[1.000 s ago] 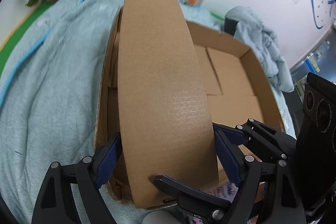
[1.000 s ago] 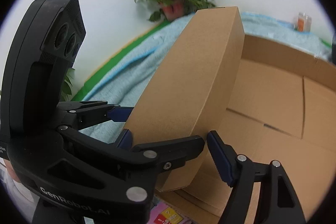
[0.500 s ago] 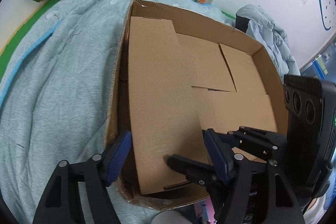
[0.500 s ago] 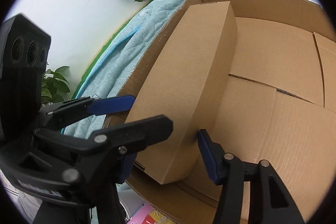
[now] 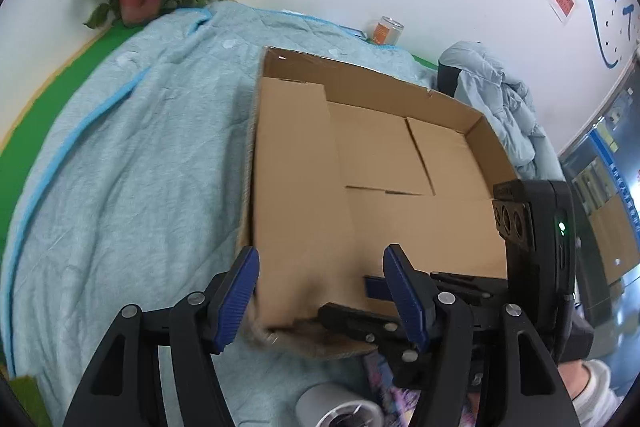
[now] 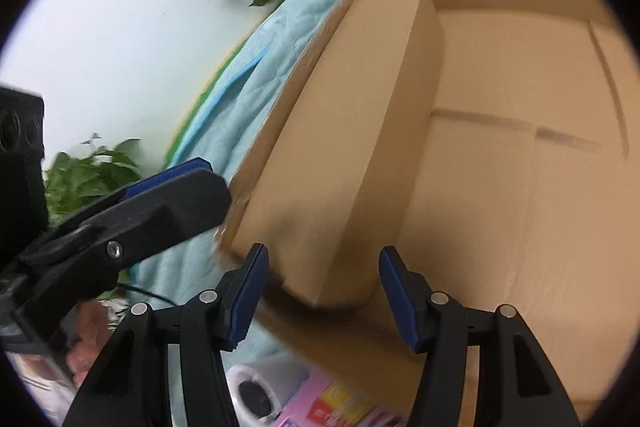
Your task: Organize rigid objects
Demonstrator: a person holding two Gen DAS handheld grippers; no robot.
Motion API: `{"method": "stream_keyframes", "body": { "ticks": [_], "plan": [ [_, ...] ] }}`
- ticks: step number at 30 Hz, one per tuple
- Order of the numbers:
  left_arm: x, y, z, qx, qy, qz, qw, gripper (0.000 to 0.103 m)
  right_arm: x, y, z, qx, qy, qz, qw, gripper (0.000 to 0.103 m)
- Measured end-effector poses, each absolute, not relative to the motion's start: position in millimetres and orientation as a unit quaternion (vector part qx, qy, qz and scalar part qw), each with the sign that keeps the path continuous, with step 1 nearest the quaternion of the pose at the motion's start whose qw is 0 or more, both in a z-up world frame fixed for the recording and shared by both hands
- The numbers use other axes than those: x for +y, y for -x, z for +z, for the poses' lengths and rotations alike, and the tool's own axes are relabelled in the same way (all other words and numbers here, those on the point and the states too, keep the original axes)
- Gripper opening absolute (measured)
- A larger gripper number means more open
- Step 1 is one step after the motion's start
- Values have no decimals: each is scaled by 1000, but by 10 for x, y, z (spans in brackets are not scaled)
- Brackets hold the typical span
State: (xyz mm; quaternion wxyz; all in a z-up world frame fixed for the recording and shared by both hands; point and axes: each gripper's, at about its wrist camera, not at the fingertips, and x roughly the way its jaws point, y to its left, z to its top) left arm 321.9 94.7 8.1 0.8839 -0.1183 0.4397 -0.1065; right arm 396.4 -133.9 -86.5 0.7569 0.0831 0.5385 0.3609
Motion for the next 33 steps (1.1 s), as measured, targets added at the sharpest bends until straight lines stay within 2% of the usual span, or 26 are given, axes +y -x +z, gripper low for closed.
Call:
{"method": "stream_keyframes", "body": {
  "ticks": [2,4,5,6,7,9,12,19,20,21,23,24,25,26,27,28,29,31,33],
  "plan": [
    [966,-3050,111,418,115,-102,895,63,-1361,-3985,-883,542,-82,367,752,56],
    [975,-2792,201,375,99,-88,918,70,-1352,-3981,-871,538,-81,361,757,57],
    [977,-2663,244,351,88,-74,929,82,-1381,-3951,-829,531,-75,351,767,59],
    [981,-2494,304,320,76,-51,943,96,-1397,-3930,-774,524,-61,331,783,72],
    [982,-2310,364,286,64,-29,956,103,-1494,-3806,-673,510,-37,297,806,87],
    [958,-1985,446,234,47,-5,971,103,-1700,-3525,-470,468,-23,272,840,92],
    [891,-1722,456,230,54,-12,972,103,-2083,-2891,-206,398,-8,225,889,102],
    [560,-1251,384,264,93,-95,955,101,-2622,-1957,-143,340,-5,174,924,102],
    [473,-1165,372,257,88,-111,956,89,-2656,-1909,-151,336,-10,165,927,102],
    [397,-1055,372,249,85,-129,956,56,-2728,-1826,-186,334,-12,150,931,102],
    [239,-958,341,257,87,-155,950,16,-2868,-1751,-222,334,-8,129,934,99],
    [176,-903,330,262,90,-156,948,16,-2913,-1684,-251,332,-6,121,936,89],
    [119,-858,317,259,89,-150,950,19,-2963,-1640,-256,329,-5,121,936,78],
    [72,-810,311,254,86,-150,952,39,-2976,-1607,-249,325,-3,125,937,77],
    [42,-753,289,256,83,-152,951,92,-2994,-1558,-239,319,-4,136,938,77],
    [23,-713,283,259,84,-146,951,102,-3003,-1532,-230,315,-7,148,938,82],
    [26,-698,257,255,89,-143,952,101,-3018,-1519,-232,317,-9,161,935,86],
    [-5,-712,214,269,86,-146,948,102,-3065,-1519,-244,323,-24,183,928,103],
    [-11,-769,178,289,72,-152,943,102,-3074,-1522,-268,329,-41,203,921,103]
  ]
}}
